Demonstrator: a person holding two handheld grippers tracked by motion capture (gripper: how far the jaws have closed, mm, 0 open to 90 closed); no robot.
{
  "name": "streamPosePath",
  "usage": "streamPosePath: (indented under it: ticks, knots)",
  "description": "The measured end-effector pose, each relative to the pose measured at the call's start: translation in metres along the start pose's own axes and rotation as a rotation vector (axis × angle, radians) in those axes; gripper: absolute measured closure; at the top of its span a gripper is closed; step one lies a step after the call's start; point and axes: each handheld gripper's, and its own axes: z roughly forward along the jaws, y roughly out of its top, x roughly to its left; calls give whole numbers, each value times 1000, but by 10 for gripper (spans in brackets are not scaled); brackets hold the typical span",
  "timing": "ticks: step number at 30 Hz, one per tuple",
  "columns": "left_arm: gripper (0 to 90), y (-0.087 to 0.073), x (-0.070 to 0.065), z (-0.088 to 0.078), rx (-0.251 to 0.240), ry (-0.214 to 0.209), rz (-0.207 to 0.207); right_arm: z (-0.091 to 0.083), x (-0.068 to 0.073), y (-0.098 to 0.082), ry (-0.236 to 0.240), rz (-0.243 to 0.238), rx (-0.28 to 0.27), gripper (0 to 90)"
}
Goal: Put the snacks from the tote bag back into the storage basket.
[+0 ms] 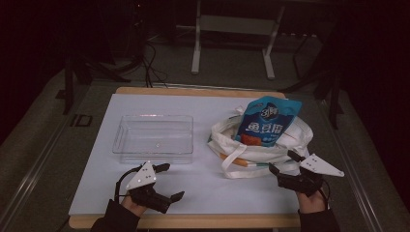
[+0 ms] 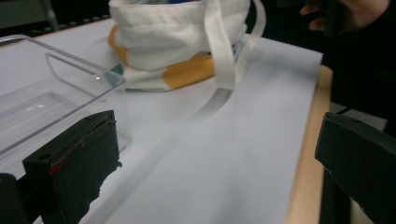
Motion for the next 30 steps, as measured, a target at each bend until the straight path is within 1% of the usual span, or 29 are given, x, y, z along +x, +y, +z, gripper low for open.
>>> streamPosePath:
  ticks: [2,3,4,5,6,8,9,10,11,12,13,14,15,16,18,19,20,23,26,28,29,30]
  knots:
    - [0,1,0,1,1,-18,-11,0,1,-1,15,6,11,135]
    - [0,1,-1,2,4,-33,-23,-1,1,-1,27,8,16,135]
    - [0,2,-1,4,8,-50,-32,-2,2,-1,36,8,20,134]
    - [0,3,-2,5,26,-80,-51,-3,2,-1,40,5,20,134]
    - [0,4,-3,7,35,-94,-51,-4,3,-1,51,-2,21,132]
    - [0,6,-5,8,45,-88,-25,-5,4,0,73,-5,22,129]
    - [0,6,-6,8,44,-105,-25,-6,5,0,80,-13,25,127]
    - [0,6,-6,8,44,-105,-25,-6,5,0,80,-13,25,127]
    - [0,7,-5,9,36,-128,-39,-7,6,1,97,-20,29,126]
    - [0,8,-5,9,23,-139,-49,-8,7,3,109,-42,28,127]
    - [0,10,-5,9,9,-155,-50,-9,8,3,129,-37,17,127]
    - [0,11,-5,9,2,-152,-51,-10,7,4,159,-26,13,127]
    - [0,13,-6,10,-6,-154,-46,-10,7,5,173,-18,16,127]
    - [0,13,-6,10,-6,-154,-46,-10,7,5,173,-18,16,127]
    - [0,21,-6,14,-13,-179,-33,-11,7,5,194,-10,33,125]
    - [0,24,-6,15,-22,-190,-23,-11,7,5,191,-11,35,123]
    - [0,27,-7,17,-19,-188,-17,-12,7,6,183,-10,33,122]
    - [0,37,-8,23,-19,-196,8,-15,4,12,204,-16,3,109]
    - [0,47,-9,31,-17,-193,29,-21,0,20,177,-40,-24,109]
    - [0,50,-9,33,-18,-197,34,-22,-2,23,172,-45,-34,109]
    - [0,56,-8,40,-15,-202,48,-23,-3,25,169,-51,-39,109]
    - [0,58,-8,43,-20,-207,44,-26,-7,30,166,-63,-48,109]
